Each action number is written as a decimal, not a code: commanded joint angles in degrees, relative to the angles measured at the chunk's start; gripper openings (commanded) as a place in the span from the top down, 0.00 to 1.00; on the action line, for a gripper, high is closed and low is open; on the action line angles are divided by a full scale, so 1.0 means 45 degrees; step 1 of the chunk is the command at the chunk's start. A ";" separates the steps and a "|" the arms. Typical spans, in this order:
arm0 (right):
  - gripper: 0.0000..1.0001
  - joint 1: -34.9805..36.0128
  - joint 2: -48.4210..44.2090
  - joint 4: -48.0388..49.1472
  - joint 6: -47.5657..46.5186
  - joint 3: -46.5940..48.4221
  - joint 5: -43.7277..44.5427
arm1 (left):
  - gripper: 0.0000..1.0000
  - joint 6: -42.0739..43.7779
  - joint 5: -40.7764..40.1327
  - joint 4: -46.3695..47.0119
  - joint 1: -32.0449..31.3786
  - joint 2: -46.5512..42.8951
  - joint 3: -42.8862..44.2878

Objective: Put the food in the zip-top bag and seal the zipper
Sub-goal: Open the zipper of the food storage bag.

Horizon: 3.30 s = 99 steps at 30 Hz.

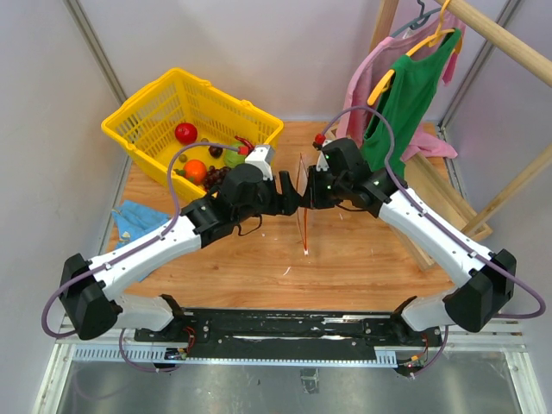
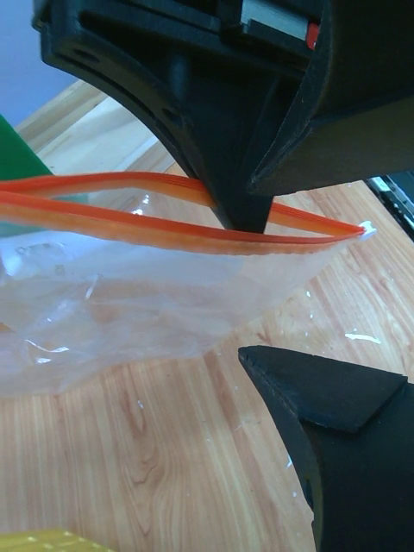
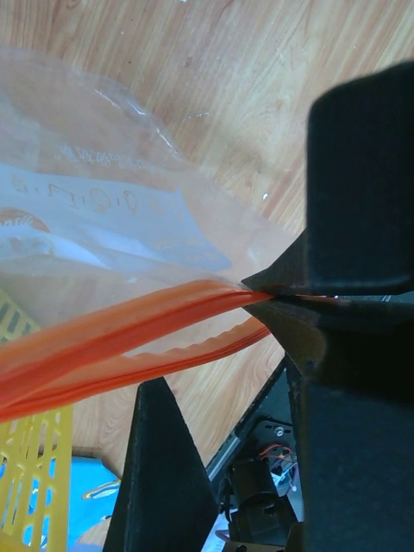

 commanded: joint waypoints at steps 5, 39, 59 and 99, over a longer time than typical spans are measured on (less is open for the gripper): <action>0.99 -0.0253 -0.0037 0.0424 0.0352 -0.0161 -0.0447 | 0.30 -0.0051 -0.1521 0.1019 -0.0117 0.0527 0.0015; 0.63 -0.0267 -0.0959 0.1541 -0.0113 -0.1059 0.1797 | 1.00 -0.3049 -0.0263 -0.1551 -0.0177 0.1329 0.1488; 0.64 0.1439 -0.2076 0.2957 -0.0047 -0.3434 0.2731 | 1.00 -0.6353 -0.0844 -0.2859 -0.0177 0.1596 0.2245; 0.99 -0.0156 -0.3932 0.0135 -0.1789 -0.3693 0.9617 | 1.00 -0.0573 -0.0594 -0.6855 -0.0157 0.3965 0.2952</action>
